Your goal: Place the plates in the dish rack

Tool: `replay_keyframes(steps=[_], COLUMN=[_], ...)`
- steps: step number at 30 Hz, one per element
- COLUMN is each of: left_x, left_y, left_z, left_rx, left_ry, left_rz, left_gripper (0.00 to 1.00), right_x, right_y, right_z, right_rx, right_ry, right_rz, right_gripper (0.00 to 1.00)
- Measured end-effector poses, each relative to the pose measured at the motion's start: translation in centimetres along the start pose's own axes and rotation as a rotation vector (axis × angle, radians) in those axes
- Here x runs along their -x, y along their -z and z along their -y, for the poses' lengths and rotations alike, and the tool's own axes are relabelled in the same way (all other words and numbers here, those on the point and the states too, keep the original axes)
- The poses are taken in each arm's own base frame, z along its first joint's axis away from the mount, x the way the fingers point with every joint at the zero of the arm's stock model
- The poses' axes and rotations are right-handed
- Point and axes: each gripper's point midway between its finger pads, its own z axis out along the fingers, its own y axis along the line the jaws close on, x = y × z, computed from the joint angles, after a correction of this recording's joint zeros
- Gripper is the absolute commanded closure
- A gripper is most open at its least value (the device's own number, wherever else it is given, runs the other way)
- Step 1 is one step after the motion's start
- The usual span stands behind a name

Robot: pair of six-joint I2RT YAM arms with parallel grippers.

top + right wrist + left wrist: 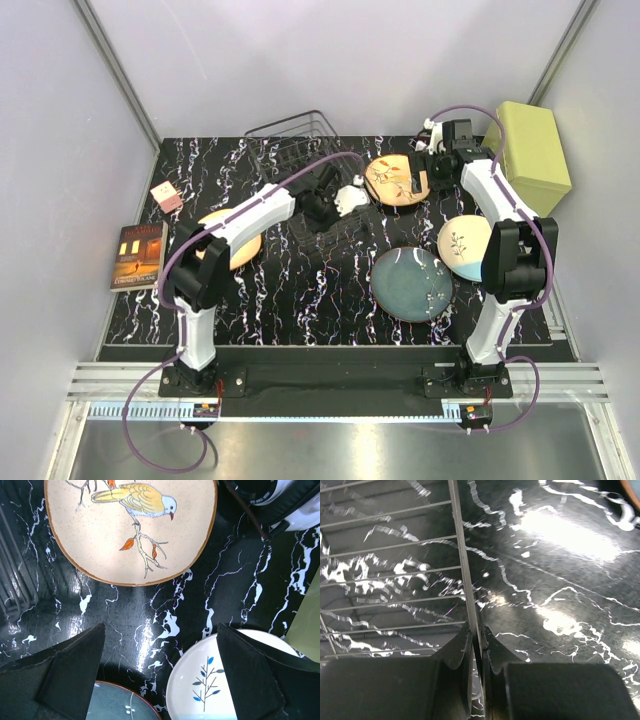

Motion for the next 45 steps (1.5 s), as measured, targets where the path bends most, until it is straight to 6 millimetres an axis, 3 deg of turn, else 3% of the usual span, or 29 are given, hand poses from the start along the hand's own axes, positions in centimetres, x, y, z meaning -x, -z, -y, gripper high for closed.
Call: replay_keyframes(steps=[5, 10, 16, 21, 26, 30, 33, 34, 35, 36, 37, 40, 45], left_x=[-0.2, -2.6, -3.8, -3.2, -3.3, -4.3, -6.5, -7.3, -8.3, -8.8, -9.2, -8.3, -4.6], left_y=[-0.2, 1.1, 1.4, 0.8, 0.5, -0.3, -0.8, -0.7, -0.4, -0.2, 0.1, 1.4, 5.0], left_z=[1.0, 1.3, -2.0, -5.1, -5.4, -6.6, -7.0, -7.0, -6.9, -7.0, -7.2, -8.3, -9.3], left_rx=[-0.01, -0.003, 0.03, 0.057, 0.063, 0.137, 0.206, 0.224, 0.246, 0.261, 0.287, 0.36, 0.462], left_ry=[-0.132, -0.26, -0.276, -0.262, -0.246, -0.213, -0.197, -0.196, -0.188, -0.183, -0.163, -0.122, -0.046], left_rz=[0.009, -0.014, -0.034, -0.044, -0.069, -0.102, -0.142, -0.16, -0.181, -0.192, -0.198, -0.154, -0.028], left_gripper=[1.0, 1.0, 1.0, 0.98, 0.61, 0.55, 0.5, 0.42, 0.17, 0.14, 0.01, 0.01, 0.01], right_x=[-1.9, -2.7, -2.4, -2.3, -2.2, -2.3, -2.5, -2.5, -2.5, -2.5, -2.5, -2.4, -2.3], right_y=[-0.7, -0.8, -0.8, -0.8, -0.7, -0.4, -0.2, -0.2, -0.2, -0.2, -0.2, -0.3, -0.2], right_z=[-0.1, -0.2, -0.1, -0.1, -0.1, -0.2, -0.2, -0.3, -0.3, -0.4, -0.4, -0.5, -1.0], right_rx=[-0.001, 0.001, -0.001, -0.001, -0.001, -0.001, -0.001, 0.0, 0.003, 0.004, 0.007, 0.01, 0.039], right_ry=[-0.003, -0.009, -0.009, -0.009, -0.01, -0.012, -0.02, -0.024, -0.027, -0.028, -0.031, -0.036, -0.036], right_rz=[-0.039, -0.055, -0.042, -0.039, -0.036, -0.033, -0.034, -0.035, -0.035, -0.034, -0.034, -0.03, -0.028], right_gripper=[0.0, 0.0, 0.0, 0.0, 0.0, 0.0, 0.0, 0.0, 0.0, 0.0, 0.0, 0.0, 0.0])
